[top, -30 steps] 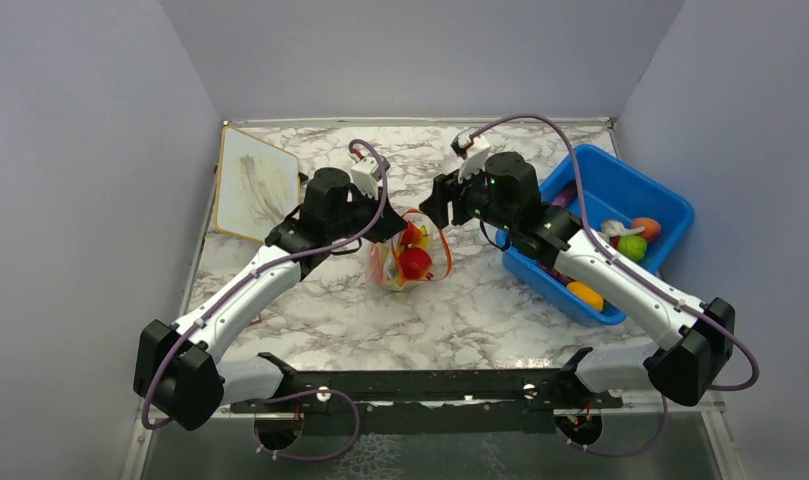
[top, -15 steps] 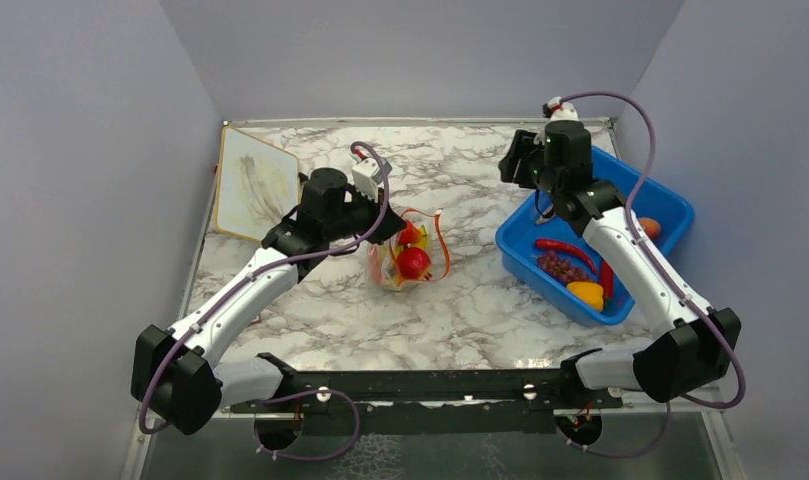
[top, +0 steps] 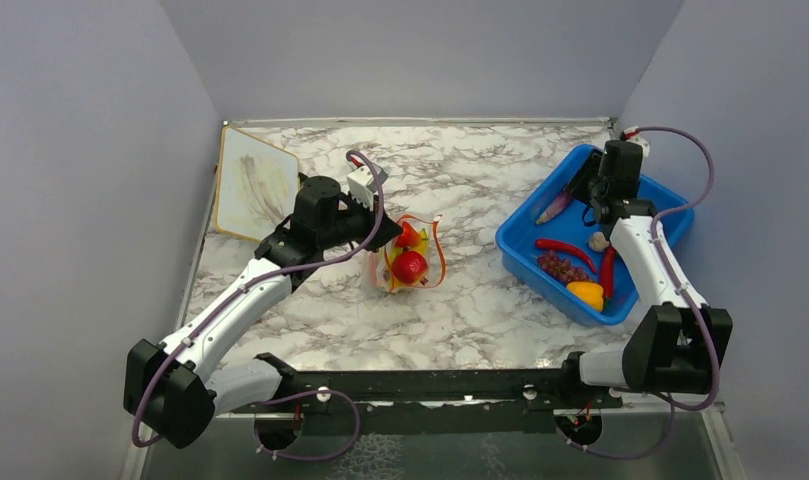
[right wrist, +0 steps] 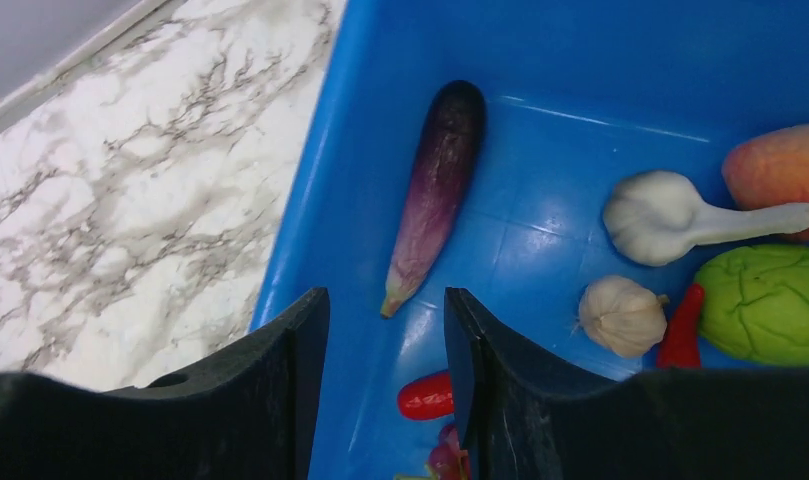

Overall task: Place the food in the zip-top bag and seal the zipper
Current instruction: Pick up the fake vegetable from the bin.

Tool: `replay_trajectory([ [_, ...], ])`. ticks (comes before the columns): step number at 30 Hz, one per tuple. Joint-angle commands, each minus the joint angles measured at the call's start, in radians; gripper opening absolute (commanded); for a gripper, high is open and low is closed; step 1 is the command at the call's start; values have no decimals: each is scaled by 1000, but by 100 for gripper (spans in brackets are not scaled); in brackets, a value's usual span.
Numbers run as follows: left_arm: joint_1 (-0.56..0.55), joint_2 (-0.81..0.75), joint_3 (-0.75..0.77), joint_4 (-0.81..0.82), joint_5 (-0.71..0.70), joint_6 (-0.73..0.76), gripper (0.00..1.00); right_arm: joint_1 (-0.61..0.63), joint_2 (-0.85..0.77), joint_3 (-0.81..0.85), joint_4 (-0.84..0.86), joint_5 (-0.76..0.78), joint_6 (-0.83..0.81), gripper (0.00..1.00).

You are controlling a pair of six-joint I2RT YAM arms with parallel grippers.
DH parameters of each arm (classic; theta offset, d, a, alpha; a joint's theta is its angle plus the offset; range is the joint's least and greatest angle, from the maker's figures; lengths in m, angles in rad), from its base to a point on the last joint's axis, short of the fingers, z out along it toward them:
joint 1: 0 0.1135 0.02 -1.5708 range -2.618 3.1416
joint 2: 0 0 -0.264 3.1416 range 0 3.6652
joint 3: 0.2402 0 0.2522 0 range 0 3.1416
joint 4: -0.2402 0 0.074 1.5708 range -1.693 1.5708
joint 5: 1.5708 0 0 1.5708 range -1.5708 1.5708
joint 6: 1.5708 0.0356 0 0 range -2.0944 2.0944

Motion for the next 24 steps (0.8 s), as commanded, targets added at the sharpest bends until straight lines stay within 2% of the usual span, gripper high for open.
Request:
replay_trajectory([
  [1,-1,-30,-6,42,36,1,0,-63,50,-71,180,-81,36,46],
  [11,0,-47,-17,51,40,-8,0,-168,269,-99,364,-250,155,46],
  [14,0,-49,-21,55,37,-8,0,-171,307,-106,394,-258,179,46],
  [21,0,-50,-18,49,31,-6,0,-175,366,-134,449,-276,232,56],
  [24,0,-50,-18,50,27,-7,0,-176,388,-146,461,-273,250,56],
])
